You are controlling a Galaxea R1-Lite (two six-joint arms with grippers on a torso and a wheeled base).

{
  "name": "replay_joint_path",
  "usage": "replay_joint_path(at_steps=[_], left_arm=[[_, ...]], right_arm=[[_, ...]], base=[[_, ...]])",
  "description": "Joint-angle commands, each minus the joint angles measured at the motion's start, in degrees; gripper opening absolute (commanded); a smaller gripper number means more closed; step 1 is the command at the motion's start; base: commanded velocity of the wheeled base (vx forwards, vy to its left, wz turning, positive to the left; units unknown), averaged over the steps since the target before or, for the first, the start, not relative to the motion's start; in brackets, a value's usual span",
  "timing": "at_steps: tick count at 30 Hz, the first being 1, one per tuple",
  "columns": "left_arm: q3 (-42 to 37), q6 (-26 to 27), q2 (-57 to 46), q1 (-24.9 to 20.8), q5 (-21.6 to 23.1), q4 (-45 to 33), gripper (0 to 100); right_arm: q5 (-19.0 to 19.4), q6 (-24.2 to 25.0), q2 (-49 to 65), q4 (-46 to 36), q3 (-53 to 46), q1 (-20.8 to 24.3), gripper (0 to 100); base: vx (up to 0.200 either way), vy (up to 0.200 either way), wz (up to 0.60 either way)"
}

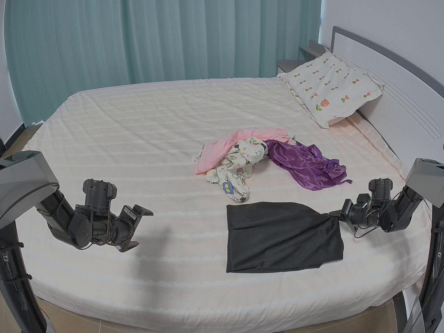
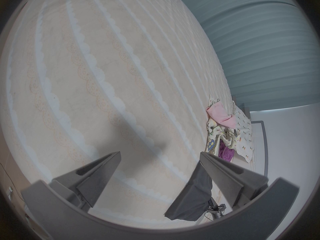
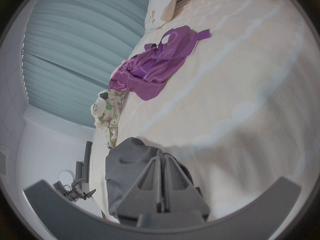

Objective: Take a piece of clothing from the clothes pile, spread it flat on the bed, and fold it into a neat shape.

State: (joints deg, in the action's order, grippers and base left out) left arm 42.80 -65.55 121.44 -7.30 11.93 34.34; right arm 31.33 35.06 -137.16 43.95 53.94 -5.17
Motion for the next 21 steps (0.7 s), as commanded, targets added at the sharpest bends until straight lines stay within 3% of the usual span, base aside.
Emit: replay_joint_path(at_steps=[1,6,12,18,19,21], left_arm=[[0.0,0.0,0.0,0.0,0.0,0.0,100],[0.0,0.0,0.0,0.0,0.0,0.0,100],[0.0,0.0,0.0,0.0,0.0,0.0,100],[0.0,0.0,0.0,0.0,0.0,0.0,100],[0.0,0.0,0.0,0.0,0.0,0.0,100],[0.0,0.0,0.0,0.0,-0.1,0.0,100]], right_arm=[[-0.6,0.5,3.6,0.6,-2.7,-0.5,0],[-0.3,0.4,6.8,5.4,-6.8,-0.5,0],[-0.6,0.1,5.8,19.0,-12.6,-0.2,0],[-0.6,-0.4,3.3,16.3,-11.1,-0.5,0],[-0.6,-0.5,2.9,15.6,-10.4,-0.5,100],[-0.7,-0.5,2.4,14.6,-9.8,-0.6,100]], base=[[0.000,0.000,0.00],[0.000,0.000,0.00],[0.000,0.000,0.00],[0.000,0.000,0.00],[0.000,0.000,0.00],[0.000,0.000,0.00]])
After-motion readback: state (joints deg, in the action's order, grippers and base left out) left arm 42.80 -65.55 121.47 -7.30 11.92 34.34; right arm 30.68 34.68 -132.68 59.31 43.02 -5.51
